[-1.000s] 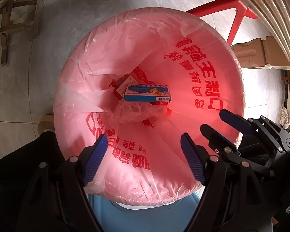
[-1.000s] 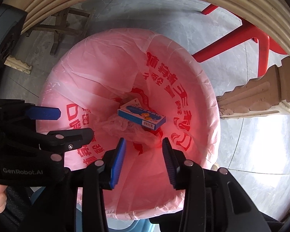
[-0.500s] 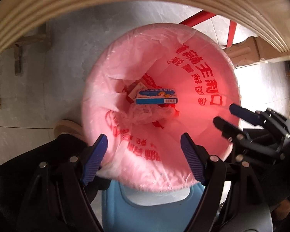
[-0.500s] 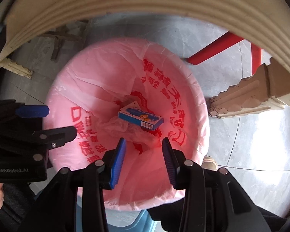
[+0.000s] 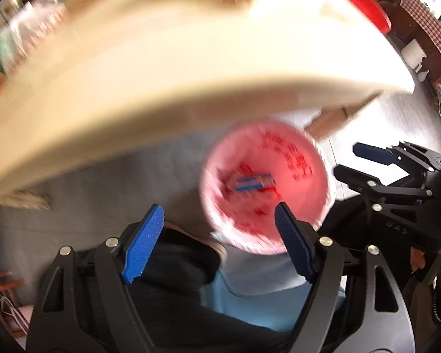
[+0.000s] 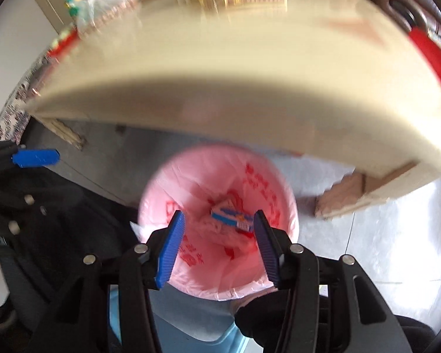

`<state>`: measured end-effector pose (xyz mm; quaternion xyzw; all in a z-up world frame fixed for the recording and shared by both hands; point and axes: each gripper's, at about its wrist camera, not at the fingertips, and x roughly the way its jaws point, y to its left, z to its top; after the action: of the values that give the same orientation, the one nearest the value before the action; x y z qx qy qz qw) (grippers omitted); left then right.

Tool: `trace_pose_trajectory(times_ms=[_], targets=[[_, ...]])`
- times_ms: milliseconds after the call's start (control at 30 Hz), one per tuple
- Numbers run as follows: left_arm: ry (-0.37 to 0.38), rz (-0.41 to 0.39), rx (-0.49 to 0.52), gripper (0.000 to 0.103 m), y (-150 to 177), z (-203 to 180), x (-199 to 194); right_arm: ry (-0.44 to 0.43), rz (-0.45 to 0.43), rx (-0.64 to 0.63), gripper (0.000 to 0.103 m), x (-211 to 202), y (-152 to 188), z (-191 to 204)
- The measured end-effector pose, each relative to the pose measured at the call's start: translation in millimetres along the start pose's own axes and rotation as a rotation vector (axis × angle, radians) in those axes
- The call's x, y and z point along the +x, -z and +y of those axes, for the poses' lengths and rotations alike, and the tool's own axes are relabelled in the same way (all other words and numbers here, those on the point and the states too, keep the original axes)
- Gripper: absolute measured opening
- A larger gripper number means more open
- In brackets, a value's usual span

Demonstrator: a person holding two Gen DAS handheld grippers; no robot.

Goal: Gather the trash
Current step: 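Move both tools back over the table toward the tissue and teal toy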

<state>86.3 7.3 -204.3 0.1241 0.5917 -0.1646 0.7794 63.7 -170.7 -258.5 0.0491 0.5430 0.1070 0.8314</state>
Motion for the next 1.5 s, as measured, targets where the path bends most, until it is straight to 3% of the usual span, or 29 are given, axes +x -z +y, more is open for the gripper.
trace_pose_trajectory(times_ms=[200,300,433,600,800,967,1100,1233,1500], targets=[[-0.040,-0.114,0.009,0.078,-55,31,-74,-0.031,-0.085,-0.007,0.049,-62,-44,0],[-0.102,-0.169,0.016,0.079,-87,45,-103,-0.034,-0.118,-0.026,0.049,-89,-74,-1],[-0.150,-0.192,0.062,0.081,-128,61,-120,-0.062,-0.128,-0.001,0.049,-119,-130,-14],[-0.189,-0.152,0.173,0.081,-182,70,-103,-0.097,-0.086,0.072,0.049,-125,-209,-34],[-0.195,-0.086,0.263,0.081,-225,84,-57,-0.080,-0.028,0.146,0.049,-96,-301,-62],[-0.190,-0.019,0.308,0.081,-255,95,-9,-0.125,0.058,0.235,0.049,-42,-348,-79],[-0.151,0.011,0.308,0.081,-274,100,18,-0.125,0.116,0.290,0.049,6,-369,-88],[-0.156,0.021,0.396,0.081,-283,94,37,-0.131,0.166,0.339,0.049,47,-383,-94],[-0.164,0.021,0.480,0.081,-295,89,65,-0.159,0.207,0.374,0.049,88,-397,-98]])
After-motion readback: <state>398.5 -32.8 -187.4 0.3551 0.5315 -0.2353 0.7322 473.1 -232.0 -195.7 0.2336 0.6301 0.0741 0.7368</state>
